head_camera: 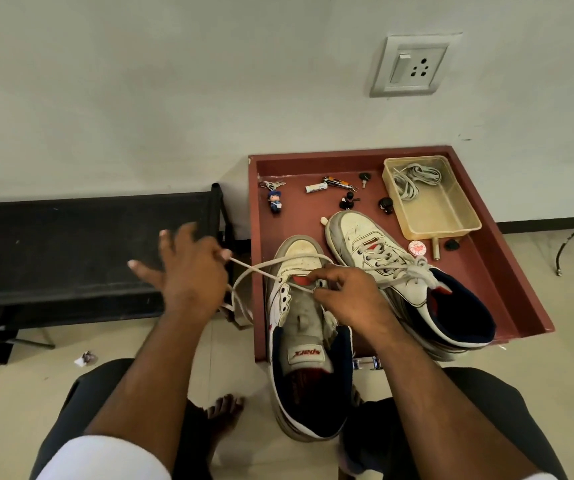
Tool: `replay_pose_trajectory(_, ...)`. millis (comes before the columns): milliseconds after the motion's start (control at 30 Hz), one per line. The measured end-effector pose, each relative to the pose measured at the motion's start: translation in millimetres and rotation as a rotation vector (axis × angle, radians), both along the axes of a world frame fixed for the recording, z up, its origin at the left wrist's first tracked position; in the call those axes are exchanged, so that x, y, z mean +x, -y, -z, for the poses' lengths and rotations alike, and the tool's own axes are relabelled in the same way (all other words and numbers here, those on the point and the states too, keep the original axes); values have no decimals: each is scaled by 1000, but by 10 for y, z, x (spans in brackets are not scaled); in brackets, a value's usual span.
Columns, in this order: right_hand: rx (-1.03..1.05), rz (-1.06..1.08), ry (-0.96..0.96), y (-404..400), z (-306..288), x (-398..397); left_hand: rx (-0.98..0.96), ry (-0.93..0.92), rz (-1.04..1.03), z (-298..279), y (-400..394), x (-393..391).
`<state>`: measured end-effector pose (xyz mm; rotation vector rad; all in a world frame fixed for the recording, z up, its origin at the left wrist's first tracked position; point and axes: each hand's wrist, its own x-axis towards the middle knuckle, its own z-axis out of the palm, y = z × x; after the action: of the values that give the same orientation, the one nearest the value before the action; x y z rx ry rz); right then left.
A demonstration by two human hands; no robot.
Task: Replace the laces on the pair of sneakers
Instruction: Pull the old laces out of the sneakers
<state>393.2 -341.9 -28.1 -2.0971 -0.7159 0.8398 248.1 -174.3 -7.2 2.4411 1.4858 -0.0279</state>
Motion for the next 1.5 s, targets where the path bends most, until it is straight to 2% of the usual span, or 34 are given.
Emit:
replay_pose_trajectory(100, 12, 32, -13, -4, -1, 6, 90, 114, -320, -126, -236, -224)
replay_pose_trajectory(167, 16, 44, -13, -9, -3, 10, 115, 157, -370, -149, -249, -244)
replay_pose_trajectory(200, 20, 43, -7, -10, 5, 10, 114, 168, -323, -138, -208, -194)
replay_pose_trajectory(267, 19, 30, 23, -16, 26, 8, 50, 140, -87, -69, -53, -21)
replay_pose_trajectory(367, 17, 19, 31, -35, 46, 8, -236, 21, 272, 120, 207, 196)
replay_pose_trajectory(433, 13, 36, 7, -46, 64, 23, -355, -25, 294, 206, 244, 228)
replay_pose_trajectory(533, 15, 32, -2, -54, 72, 53, -383, -27, 257, 187, 184, 233)
replay_pose_trajectory(633, 13, 9, -2, -67, 67, 80, -340, 27, 92, 37, 79, 200)
replay_pose_trajectory(733, -3, 8, -2, -71, 58, 82, -155, 204, -261, -64, -166, -59)
replay_pose_trajectory(800, -7, 8, 1, -71, 59, 78, -40, 276, -373, -49, -291, -200)
replay_pose_trajectory(867, -9, 11, 3, -74, 61, 76, -39, 225, -317, -1, -256, -156)
replay_pose_trajectory(1000, -9, -2, 29, -66, 64, 75, -313, 179, 117, 150, 43, 172)
replay_pose_trajectory(1067, -3, -1, 20, -60, 53, 73, -361, 140, 239, 238, 117, 236)
replay_pose_trajectory(1200, 4, -13, 17, -54, 40, 73, -377, 94, 191, 274, 132, 231)
replay_pose_trajectory(1400, -4, -6, 9, -42, 63, 80, -248, -55, 282, 201, 100, 251)
replay_pose_trajectory(1467, 3, -3, 10, -47, 64, 76, -133, -63, 143, 118, -15, 141)
replay_pose_trajectory(1500, 17, 11, 12, -47, 75, 74, -57, -13, 2, 77, -112, 49)
